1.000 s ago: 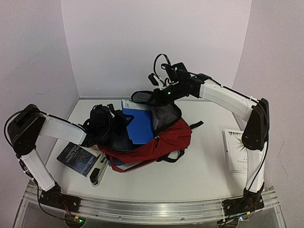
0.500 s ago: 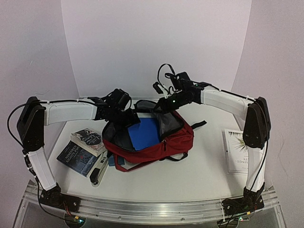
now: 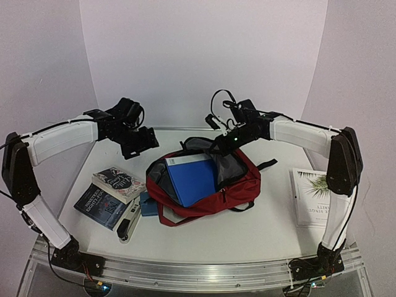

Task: Pack the student bag
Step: Place the files in the student bag, then adjust the student bag at the center of the board.

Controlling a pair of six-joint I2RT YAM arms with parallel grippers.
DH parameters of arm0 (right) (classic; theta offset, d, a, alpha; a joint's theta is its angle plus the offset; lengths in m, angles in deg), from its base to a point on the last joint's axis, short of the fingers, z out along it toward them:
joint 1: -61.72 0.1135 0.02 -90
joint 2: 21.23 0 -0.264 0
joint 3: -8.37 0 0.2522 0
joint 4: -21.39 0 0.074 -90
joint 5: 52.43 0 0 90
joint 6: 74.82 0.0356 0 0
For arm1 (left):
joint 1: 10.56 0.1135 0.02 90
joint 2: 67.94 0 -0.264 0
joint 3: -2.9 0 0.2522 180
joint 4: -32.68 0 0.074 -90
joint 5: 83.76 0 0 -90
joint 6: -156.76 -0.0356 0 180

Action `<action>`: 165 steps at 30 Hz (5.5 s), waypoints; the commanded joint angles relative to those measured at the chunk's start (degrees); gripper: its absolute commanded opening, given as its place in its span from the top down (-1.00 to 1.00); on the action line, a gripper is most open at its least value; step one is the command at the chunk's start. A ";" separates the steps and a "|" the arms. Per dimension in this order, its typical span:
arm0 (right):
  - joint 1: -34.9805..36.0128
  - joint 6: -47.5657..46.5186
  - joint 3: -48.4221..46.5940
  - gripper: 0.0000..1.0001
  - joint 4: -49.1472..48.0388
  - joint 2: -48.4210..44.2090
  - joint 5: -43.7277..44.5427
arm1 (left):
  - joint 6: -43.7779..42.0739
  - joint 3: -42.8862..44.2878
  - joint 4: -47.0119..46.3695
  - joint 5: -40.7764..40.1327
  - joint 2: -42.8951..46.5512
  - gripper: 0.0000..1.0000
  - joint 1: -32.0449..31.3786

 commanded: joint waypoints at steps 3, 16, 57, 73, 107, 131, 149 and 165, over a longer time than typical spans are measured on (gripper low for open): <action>-0.24 -0.47 -0.27 1.00 -2.21 -4.19 -0.30 | -5.10 2.12 -0.58 7.84 -6.37 -0.61 2.27; -0.24 -0.98 2.19 1.00 -2.11 -7.39 -0.26 | -6.78 4.85 -3.82 10.85 -18.28 -0.16 3.86; -1.73 -1.52 3.68 1.00 -1.77 -6.98 1.15 | -11.94 8.73 -4.65 17.09 -15.67 0.99 6.40; -2.48 -1.55 2.24 1.00 -0.99 -4.66 2.60 | -23.15 10.52 0.63 18.01 -2.78 0.15 3.62; -2.60 -0.28 1.47 1.00 1.59 -1.85 -1.13 | -69.00 6.60 19.59 11.75 -16.45 -0.13 -19.83; -4.05 -2.35 -7.25 1.00 2.72 3.99 0.85 | -62.54 14.46 16.39 9.15 -8.85 1.00 -20.14; -4.61 -1.19 -6.40 1.00 3.69 3.93 -2.81 | -77.51 8.17 15.88 -4.86 -14.81 -0.26 -18.88; -4.61 -2.13 -8.09 1.00 4.04 5.73 -1.08 | -75.00 11.78 13.59 -0.56 -17.18 0.99 -18.82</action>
